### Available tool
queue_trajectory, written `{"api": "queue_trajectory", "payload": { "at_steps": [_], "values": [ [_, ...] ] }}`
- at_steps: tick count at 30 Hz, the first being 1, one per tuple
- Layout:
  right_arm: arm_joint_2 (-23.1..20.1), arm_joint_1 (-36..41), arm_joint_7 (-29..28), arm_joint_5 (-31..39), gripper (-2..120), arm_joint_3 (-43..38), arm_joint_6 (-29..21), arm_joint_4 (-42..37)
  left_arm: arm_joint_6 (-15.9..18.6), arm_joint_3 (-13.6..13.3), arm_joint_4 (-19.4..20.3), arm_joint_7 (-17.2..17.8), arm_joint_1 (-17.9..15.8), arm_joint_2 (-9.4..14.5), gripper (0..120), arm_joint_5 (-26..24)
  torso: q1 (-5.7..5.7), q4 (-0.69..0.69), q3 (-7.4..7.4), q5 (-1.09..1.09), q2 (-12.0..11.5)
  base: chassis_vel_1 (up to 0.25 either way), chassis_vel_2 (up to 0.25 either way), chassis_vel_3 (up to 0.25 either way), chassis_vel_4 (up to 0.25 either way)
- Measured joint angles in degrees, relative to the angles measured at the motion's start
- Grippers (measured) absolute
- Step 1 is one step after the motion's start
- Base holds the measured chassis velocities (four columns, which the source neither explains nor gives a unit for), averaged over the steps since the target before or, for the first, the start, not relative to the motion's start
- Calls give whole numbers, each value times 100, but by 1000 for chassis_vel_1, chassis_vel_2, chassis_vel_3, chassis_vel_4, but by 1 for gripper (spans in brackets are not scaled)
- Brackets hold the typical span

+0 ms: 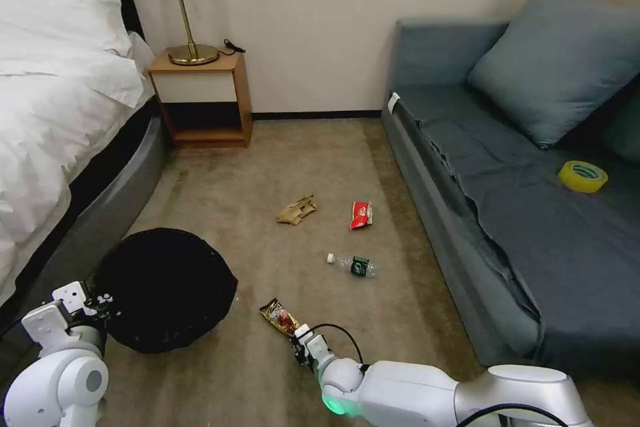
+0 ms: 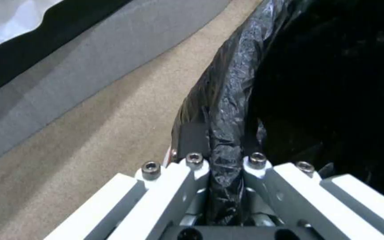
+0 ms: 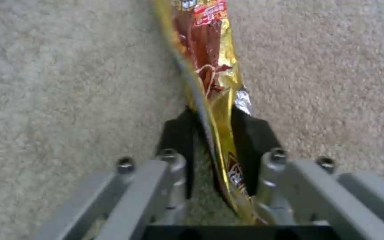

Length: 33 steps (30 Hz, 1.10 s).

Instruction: Pick up the trash bin, then pick up the garbage on the floor and place it into the trash bin.

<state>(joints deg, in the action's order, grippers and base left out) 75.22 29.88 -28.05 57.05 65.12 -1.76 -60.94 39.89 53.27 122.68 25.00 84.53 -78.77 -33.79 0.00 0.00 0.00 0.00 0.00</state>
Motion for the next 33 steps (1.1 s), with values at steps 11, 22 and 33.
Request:
{"api": "queue_trajectory", "payload": {
  "at_steps": [11, 22, 33],
  "values": [
    [-65, 6, -27, -32, 0, -26, 72, -97, -10, -12, -32, -7, -6, -3, 3, 10, 0, 0, 0, 0, 0, 0, 0, 0, 0],
    [-519, -94, -246, -129, 0, -396, 102, -871, -10, -17, -31, -12, -6, -5, 3, 9, 0, 1, 1, 2, 0, 0, 0, 0, 0],
    [-1836, -378, -534, -152, 0, -1688, -189, -2971, -14, -237, 6, 6, -14, 4, 3, -39, 0, -2, 1, 0, 0, 0, 0, 0, 0]
  ]
}}
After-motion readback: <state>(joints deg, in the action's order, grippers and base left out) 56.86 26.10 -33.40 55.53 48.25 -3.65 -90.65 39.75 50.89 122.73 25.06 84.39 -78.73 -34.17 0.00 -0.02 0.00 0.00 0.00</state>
